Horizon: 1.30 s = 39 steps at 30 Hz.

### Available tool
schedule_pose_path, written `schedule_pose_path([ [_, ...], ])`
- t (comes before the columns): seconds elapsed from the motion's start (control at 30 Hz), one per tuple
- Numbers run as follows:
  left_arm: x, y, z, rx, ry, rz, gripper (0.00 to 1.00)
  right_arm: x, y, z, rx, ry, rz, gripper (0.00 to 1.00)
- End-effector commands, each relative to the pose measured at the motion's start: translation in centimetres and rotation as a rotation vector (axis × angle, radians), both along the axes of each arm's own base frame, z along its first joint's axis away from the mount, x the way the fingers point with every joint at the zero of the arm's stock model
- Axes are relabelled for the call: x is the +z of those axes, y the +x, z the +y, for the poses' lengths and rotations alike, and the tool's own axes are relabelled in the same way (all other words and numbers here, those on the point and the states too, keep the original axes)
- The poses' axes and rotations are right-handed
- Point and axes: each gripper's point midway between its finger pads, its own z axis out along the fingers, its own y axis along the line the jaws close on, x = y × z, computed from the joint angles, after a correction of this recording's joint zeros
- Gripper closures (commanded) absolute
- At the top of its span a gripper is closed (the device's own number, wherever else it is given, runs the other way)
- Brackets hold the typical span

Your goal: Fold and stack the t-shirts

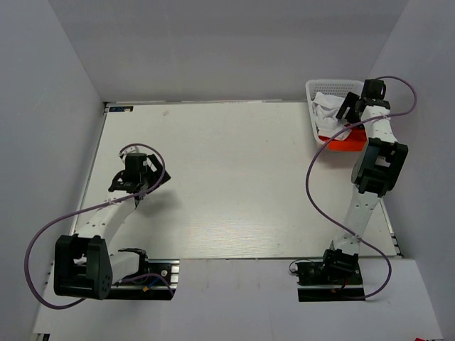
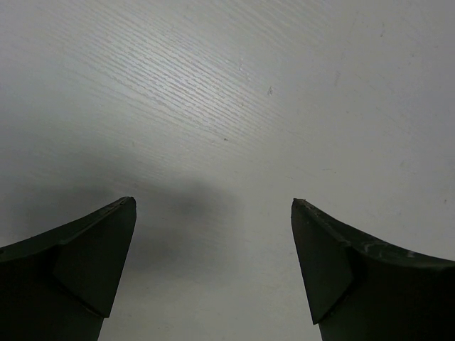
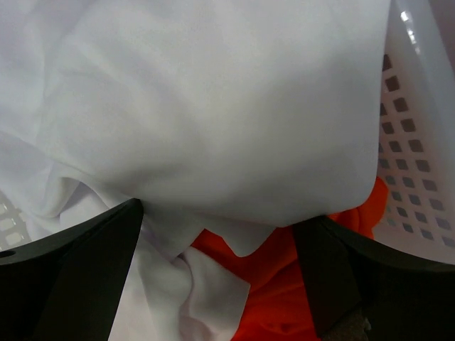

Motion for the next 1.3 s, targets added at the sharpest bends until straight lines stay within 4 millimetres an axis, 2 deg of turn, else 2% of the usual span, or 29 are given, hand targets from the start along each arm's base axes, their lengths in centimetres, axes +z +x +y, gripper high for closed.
schedule_pose_path([
  [0.0, 1.7, 1.4, 0.0, -0.003, 0.004, -0.046, 0.00, 0.6, 0.9, 0.2, 0.034, 0.025, -0.023, 0.10],
  [0.2, 1.7, 2.1, 0.1, 0.004, 0.011, -0.045, 0.00, -2.9, -0.6, 1.1, 0.029, 0.081, 0.075, 0.10],
  [0.23, 1.3, 2.0, 0.1, 0.004, 0.012, -0.033, 0.00, -4.0, -1.3, 1.4, 0.024, 0.091, 0.110, 0.10],
  [0.33, 1.4, 2.3, 0.2, 0.010, 0.018, -0.033, 0.00, -5.7, -3.1, 2.1, 0.022, 0.105, 0.189, 0.11],
  [0.43, 1.4, 2.3, 0.2, 0.010, 0.018, -0.033, 0.00, -6.6, -4.4, 2.7, 0.031, 0.113, 0.232, 0.12],
  [0.53, 1.1, 2.3, 0.2, 0.010, 0.019, -0.023, 0.00, -7.9, -5.3, 2.6, 0.014, 0.085, 0.280, 0.15],
  [0.63, 1.1, 2.3, 0.2, 0.010, 0.019, -0.023, 0.00, -9.0, -5.7, 2.7, 0.014, 0.068, 0.325, 0.25],
  [0.67, 1.1, 2.3, 0.2, 0.010, 0.019, -0.023, 0.00, -8.9, -5.5, 2.6, 0.009, 0.057, 0.318, 0.29],
  [0.7, 1.1, 2.3, 0.2, 0.010, 0.019, -0.023, 0.00, -9.4, -5.5, 2.6, 0.002, 0.055, 0.324, 0.41],
  [0.77, 0.9, 2.1, 0.3, 0.010, 0.020, -0.014, 0.00, -8.9, -4.8, 2.7, 0.002, 0.046, 0.293, 0.62],
  [0.8, 0.9, 2.1, 0.3, 0.010, 0.020, -0.014, 0.00, -8.6, -4.3, 2.7, 0.004, 0.046, 0.273, 0.82],
  [0.87, 1.2, 2.1, 0.4, 0.017, 0.026, -0.023, 0.00, -7.8, -3.7, 3.5, 0.039, 0.079, 0.232, 0.97],
  [0.9, 1.6, 2.1, 0.4, 0.017, 0.025, -0.035, 0.00, -5.4, -2.5, 3.6, 0.051, 0.073, 0.151, 1.00],
  [0.93, 1.6, 2.1, 0.4, 0.017, 0.025, -0.035, 0.00, -4.5, -2.2, 3.8, 0.062, 0.081, 0.121, 1.00],
  [0.97, 1.8, 2.0, 0.4, 0.017, 0.024, -0.037, 0.00, -1.2, -1.3, 4.2, 0.086, 0.087, 0.032, 1.00],
  [1.03, 2.1, 2.0, 0.4, 0.017, 0.023, -0.049, 0.00, 1.6, -0.4, 4.3, 0.101, 0.078, -0.049, 1.00],
  [1.07, 2.5, 2.0, 0.4, 0.017, 0.022, -0.061, 0.00, 5.6, 0.0, 5.0, 0.136, 0.088, -0.141, 1.00],
  [1.13, 2.5, 1.7, 0.4, 0.017, 0.021, -0.064, 0.00, 9.7, 0.9, 5.2, 0.157, 0.084, -0.250, 1.00],
  [1.17, 3.0, 1.7, 0.4, 0.017, 0.020, -0.081, 0.00, 13.1, 0.5, 5.5, 0.168, 0.074, -0.316, 1.00],
  [1.2, 3.0, 1.7, 0.4, 0.017, 0.020, -0.081, 0.00, 14.9, 0.4, 5.5, 0.167, 0.071, -0.353, 1.00],
  [1.27, 3.3, 1.5, 0.5, 0.018, 0.018, -0.095, 0.00, 19.7, -0.2, 5.7, 0.177, 0.047, -0.449, 1.00],
])
